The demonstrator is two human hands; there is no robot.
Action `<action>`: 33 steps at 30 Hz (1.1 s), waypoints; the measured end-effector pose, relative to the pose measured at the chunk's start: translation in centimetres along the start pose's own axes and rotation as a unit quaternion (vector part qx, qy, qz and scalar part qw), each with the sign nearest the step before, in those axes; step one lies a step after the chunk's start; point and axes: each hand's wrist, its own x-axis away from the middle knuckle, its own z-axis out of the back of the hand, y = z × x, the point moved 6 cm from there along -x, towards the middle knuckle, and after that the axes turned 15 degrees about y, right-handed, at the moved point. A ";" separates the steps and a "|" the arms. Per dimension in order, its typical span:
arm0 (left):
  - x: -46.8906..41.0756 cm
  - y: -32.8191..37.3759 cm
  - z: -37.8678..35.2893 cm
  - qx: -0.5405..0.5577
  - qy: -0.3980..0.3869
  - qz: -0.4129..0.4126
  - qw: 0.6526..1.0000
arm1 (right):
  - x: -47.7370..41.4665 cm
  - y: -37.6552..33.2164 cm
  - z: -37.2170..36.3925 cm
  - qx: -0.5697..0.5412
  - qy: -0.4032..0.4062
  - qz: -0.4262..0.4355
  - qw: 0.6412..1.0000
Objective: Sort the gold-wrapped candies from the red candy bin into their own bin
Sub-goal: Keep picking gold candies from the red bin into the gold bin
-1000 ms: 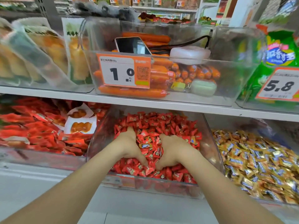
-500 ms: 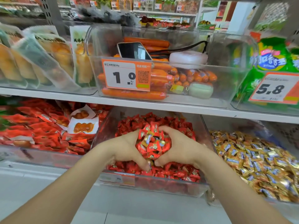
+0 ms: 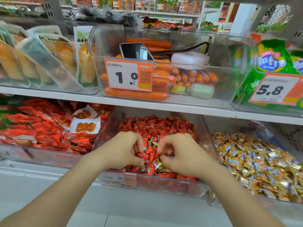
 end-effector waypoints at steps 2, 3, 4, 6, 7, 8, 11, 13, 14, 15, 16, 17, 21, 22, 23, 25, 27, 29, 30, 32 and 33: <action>0.1 0.0 -1.0 -0.024 -0.031 -0.021 0.999 | 0.1 -0.1 -1.7 0.040 -0.054 0.026 0.997; 0.2 -0.1 -1.4 -0.035 -0.043 -0.029 0.998 | 0.1 0.2 -2.2 0.068 -0.063 0.031 0.995; 0.2 -0.1 -1.7 -0.043 -0.051 -0.035 0.997 | -0.1 0.6 -2.5 0.090 -0.058 0.034 0.994; 0.1 0.1 -2.2 -0.054 -0.054 -0.053 0.996 | -0.2 0.7 -2.8 0.099 -0.049 0.045 0.993; 0.0 0.2 -2.4 -0.056 -0.051 -0.060 0.995 | -0.1 0.7 -3.1 0.093 -0.050 0.052 0.993; -0.1 0.2 -2.4 -0.056 -0.048 -0.064 0.995 | -0.1 0.6 -3.2 0.085 -0.054 0.059 0.993; -0.3 0.0 -2.3 -0.045 -0.054 -0.057 0.996 | -0.1 0.9 -3.4 0.071 -0.072 0.059 0.993; -0.2 -0.1 -1.9 -0.033 -0.053 -0.049 0.997 | -0.3 1.3 -2.7 0.053 -0.057 0.053 0.996; -0.2 -0.1 -1.7 -0.022 -0.048 -0.048 0.997 | -0.4 1.5 -2.1 0.042 -0.044 0.048 0.997; -0.2 -0.1 -1.4 -0.008 -0.039 -0.046 0.998 | -0.4 1.7 -1.4 0.029 -0.026 0.040 0.998; -0.1 0.0 -1.2 0.006 -0.032 -0.045 0.998 | -0.4 2.0 -0.8 0.015 -0.010 0.025 1.000; 0.1 0.0 -1.0 0.019 -0.025 -0.047 0.998 | -0.4 2.4 -0.3 0.005 -0.001 0.004 1.000; 0.6 0.3 -0.7 0.032 -0.055 -0.031 0.997 | 0.4 2.7 1.2 -0.035 0.003 -0.047 0.998; 0.7 0.3 -0.9 0.023 -0.067 -0.028 0.997 | 0.6 2.6 1.5 -0.053 0.010 -0.052 0.997; 0.7 0.5 -1.1 0.011 -0.074 -0.029 0.997 | 0.7 2.4 1.8 -0.074 0.016 -0.062 0.995; 0.8 0.6 -1.3 -0.007 -0.080 -0.038 0.996 | 0.8 2.0 1.9 -0.100 0.006 -0.085 0.991; 0.9 0.4 -1.5 -0.030 -0.090 -0.045 0.994 | 0.9 1.7 1.6 -0.093 -0.014 -0.101 0.990; 0.7 0.0 -1.6 -0.048 -0.099 -0.048 0.993 | 0.7 1.8 1.4 -0.064 -0.004 -0.111 0.992; 0.7 -0.1 -1.7 -0.053 -0.102 -0.051 0.992 | 0.6 1.9 1.5 -0.043 0.019 -0.110 0.993; 0.6 0.1 -1.8 -0.047 -0.105 -0.056 0.992 | 0.1 2.2 1.7 -0.013 0.074 -0.103 0.992; 0.6 0.3 -1.8 -0.038 -0.100 -0.054 0.993 | -0.1 2.3 1.8 -0.014 0.089 -0.102 0.991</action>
